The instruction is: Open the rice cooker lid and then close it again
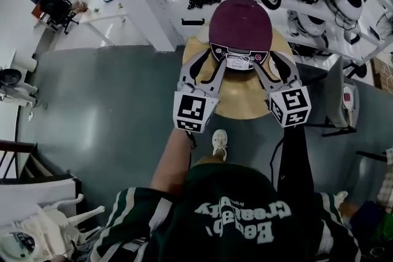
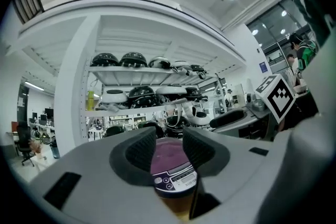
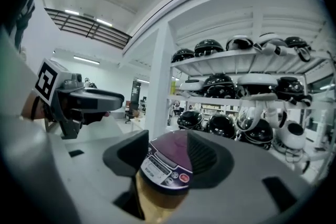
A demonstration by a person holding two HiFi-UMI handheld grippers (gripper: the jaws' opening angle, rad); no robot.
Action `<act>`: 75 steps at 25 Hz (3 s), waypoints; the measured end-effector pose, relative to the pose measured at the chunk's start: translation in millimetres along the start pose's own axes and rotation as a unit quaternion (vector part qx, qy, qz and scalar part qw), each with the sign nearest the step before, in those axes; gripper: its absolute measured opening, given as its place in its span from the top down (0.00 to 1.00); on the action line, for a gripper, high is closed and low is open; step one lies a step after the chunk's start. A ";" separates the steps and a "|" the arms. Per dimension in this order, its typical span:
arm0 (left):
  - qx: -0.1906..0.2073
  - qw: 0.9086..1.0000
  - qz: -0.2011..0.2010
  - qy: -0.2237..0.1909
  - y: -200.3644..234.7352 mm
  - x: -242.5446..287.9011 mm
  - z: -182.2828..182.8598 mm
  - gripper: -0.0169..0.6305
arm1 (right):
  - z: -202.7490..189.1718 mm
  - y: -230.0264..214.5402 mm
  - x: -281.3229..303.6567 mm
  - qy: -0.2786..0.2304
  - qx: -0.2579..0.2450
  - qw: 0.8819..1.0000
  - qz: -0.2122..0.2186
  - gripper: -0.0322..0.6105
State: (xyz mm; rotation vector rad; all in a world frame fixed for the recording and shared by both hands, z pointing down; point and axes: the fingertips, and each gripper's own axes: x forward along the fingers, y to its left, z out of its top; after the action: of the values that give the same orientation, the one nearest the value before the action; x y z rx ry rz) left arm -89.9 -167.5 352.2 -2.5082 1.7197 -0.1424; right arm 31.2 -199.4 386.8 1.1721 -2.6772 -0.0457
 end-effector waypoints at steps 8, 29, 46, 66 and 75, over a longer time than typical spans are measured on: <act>-0.013 0.999 -0.050 0.009 39.4 66.0 -29.6 0.74 | -18.1 -10.8 71.2 0.044 0.001 0.999 -0.002 0.56; -0.058 0.994 -0.088 0.017 51.0 102.8 -63.0 0.74 | -92.8 18.8 113.6 0.206 -0.007 0.973 0.106 0.58; -0.058 0.994 -0.085 0.022 54.6 115.7 -64.4 0.74 | -102.8 14.1 117.1 0.215 -0.001 0.972 0.090 0.66; -0.055 0.994 -0.089 0.015 47.3 114.7 -52.8 0.74 | -102.1 28.9 113.3 0.208 -0.009 0.976 0.057 0.53; -0.055 0.995 -0.086 0.016 51.8 112.7 -55.3 0.74 | -103.4 26.9 115.7 0.204 -0.003 0.978 0.052 0.53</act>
State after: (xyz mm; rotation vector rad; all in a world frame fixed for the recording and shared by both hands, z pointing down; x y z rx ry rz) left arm -104.5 -292.7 402.6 -2.7478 1.5618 -0.1025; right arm -42.5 -259.4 512.4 0.9182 -2.3656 0.1829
